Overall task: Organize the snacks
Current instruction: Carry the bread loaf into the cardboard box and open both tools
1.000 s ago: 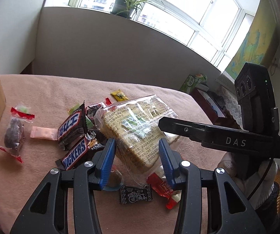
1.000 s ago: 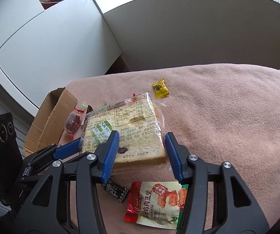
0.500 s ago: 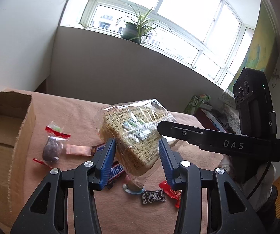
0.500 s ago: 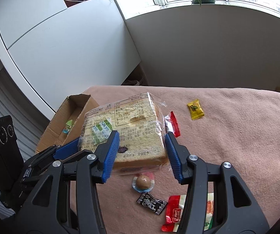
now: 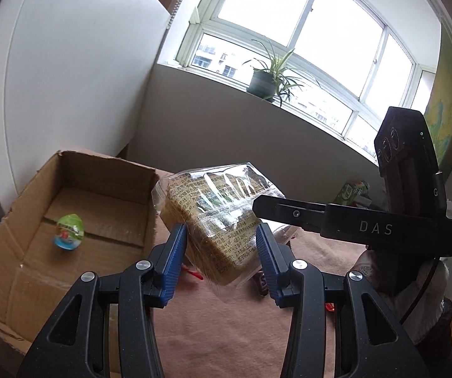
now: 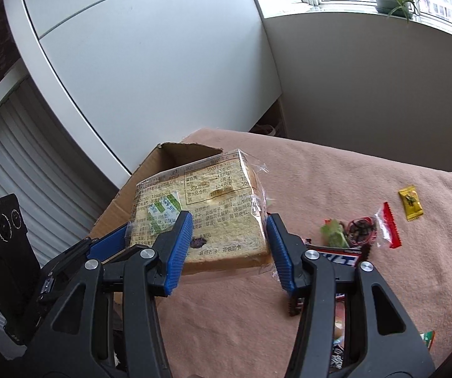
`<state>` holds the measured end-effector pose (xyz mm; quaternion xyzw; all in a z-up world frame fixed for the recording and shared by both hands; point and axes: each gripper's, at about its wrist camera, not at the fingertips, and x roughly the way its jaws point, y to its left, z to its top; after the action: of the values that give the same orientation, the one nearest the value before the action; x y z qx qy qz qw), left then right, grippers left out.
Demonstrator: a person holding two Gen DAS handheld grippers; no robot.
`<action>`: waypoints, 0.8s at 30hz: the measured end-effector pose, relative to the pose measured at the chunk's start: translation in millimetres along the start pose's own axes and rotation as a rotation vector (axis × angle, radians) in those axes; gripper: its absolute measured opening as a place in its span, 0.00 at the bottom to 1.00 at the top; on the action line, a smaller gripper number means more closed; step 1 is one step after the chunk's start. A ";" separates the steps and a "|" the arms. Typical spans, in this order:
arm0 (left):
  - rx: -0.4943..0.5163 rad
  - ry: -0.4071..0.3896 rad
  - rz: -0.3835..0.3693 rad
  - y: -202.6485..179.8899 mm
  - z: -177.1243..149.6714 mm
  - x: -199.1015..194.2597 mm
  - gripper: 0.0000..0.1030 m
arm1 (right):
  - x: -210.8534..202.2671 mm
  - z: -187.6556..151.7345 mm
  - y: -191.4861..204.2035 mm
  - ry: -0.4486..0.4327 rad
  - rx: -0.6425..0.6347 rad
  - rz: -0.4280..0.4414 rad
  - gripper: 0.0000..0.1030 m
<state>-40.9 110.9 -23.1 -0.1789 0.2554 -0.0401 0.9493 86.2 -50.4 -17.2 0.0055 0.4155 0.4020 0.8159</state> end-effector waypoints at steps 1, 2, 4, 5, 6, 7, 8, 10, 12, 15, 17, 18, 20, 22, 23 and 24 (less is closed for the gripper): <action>-0.010 -0.006 0.010 7.4 0.4 -3.0 0.42 | 6.1 1.0 6.4 0.007 -0.006 0.011 0.50; -0.020 -0.011 0.020 14.5 0.4 -5.9 0.42 | 12.7 1.7 13.1 0.013 -0.011 0.021 0.50; -0.042 -0.023 0.038 28.2 0.6 -12.6 0.42 | 24.3 1.5 25.8 0.023 -0.019 0.040 0.50; -0.051 -0.028 0.050 34.1 1.5 -15.5 0.42 | 30.4 0.7 32.5 0.031 -0.025 0.049 0.50; -0.058 -0.031 0.061 40.4 1.6 -17.6 0.42 | 35.9 -0.1 38.1 0.039 -0.030 0.056 0.50; -0.065 -0.033 0.070 46.8 1.4 -19.8 0.42 | 41.2 -1.0 43.2 0.046 -0.035 0.064 0.50; -0.076 -0.035 0.079 53.8 1.0 -22.7 0.42 | 46.6 -2.5 47.9 0.056 -0.041 0.071 0.50; -0.090 -0.035 0.092 63.4 1.1 -23.9 0.42 | 55.8 -5.0 54.7 0.073 -0.049 0.082 0.50; -0.100 -0.037 0.107 71.2 -1.0 -26.7 0.42 | 63.0 -6.8 60.0 0.087 -0.051 0.095 0.50; -0.111 -0.048 0.126 79.5 0.5 -29.5 0.42 | 69.7 -7.9 67.2 0.095 -0.057 0.112 0.50; -0.118 -0.058 0.136 83.2 1.8 -32.3 0.42 | 70.8 -8.8 72.6 0.094 -0.063 0.122 0.50; -0.120 -0.063 0.146 84.7 2.1 -33.3 0.42 | 78.4 -10.1 73.2 0.097 -0.064 0.130 0.50; -0.129 -0.076 0.170 88.9 2.3 -36.4 0.42 | 81.4 -10.7 77.9 0.105 -0.069 0.148 0.50; -0.137 -0.083 0.192 93.5 4.5 -35.7 0.42 | 83.2 -12.0 80.1 0.113 -0.067 0.156 0.50; -0.139 -0.083 0.197 93.7 3.8 -36.1 0.42 | 84.4 -12.5 80.3 0.116 -0.066 0.154 0.50; -0.141 -0.084 0.203 94.3 4.0 -35.9 0.42 | 84.9 -13.2 80.8 0.118 -0.068 0.149 0.50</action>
<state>-71.4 206.1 -37.0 -0.2199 0.2345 0.0818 0.9434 52.7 56.0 -55.4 -0.0147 0.4474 0.4751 0.7576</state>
